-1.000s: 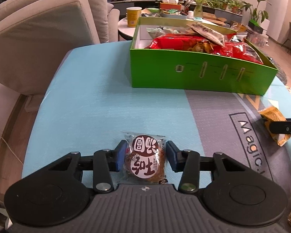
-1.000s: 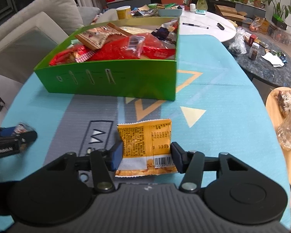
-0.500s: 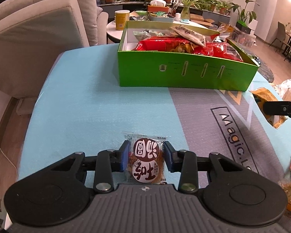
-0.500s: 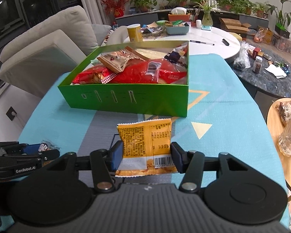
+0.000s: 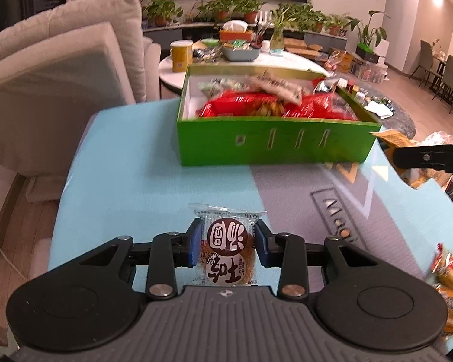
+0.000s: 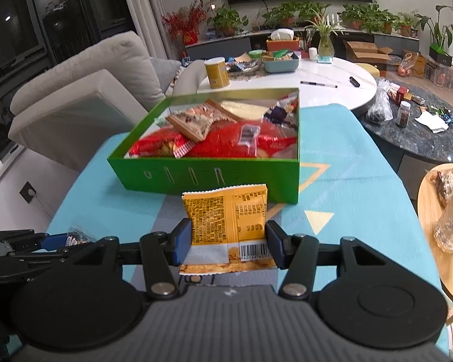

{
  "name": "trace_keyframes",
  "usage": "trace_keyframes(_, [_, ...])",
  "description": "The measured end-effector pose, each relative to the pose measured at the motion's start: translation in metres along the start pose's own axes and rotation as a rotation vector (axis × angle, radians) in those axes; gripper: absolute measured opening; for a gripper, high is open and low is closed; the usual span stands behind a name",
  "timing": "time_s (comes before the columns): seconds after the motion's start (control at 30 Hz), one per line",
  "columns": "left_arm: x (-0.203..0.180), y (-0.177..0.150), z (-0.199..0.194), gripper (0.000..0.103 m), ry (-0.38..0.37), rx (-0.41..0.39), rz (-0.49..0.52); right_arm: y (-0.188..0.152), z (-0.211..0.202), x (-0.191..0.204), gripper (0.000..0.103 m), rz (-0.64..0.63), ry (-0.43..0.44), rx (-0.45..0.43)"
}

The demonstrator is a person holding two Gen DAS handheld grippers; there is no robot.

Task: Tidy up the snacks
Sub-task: 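Lift and carry the cookie and yellow packet over the green box with both tools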

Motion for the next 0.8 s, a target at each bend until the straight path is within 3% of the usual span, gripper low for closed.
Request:
trace_keyframes(0.57, [-0.024, 0.102, -0.021, 0.033, 0.003, -0.163, 0.097, 0.066, -0.007, 0.005, 0.082, -0.004, 0.034, -0.092])
trace_keyframes(0.8, [-0.029, 0.14, 0.0, 0.033, -0.039, -0.16, 0.089, 0.091, 0.004, 0.0, 0.082, 0.008, 0.043, -0.101])
Point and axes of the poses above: each gripper's, at about its wrist camera, not at the fingertips, and z roughly the way its jaws point, x to its left, y to its top, the point moved 7 cm from there along z, roughly the way its jaws point, and after that the axes turned 8 degrees about x, right-handed, at the moved point
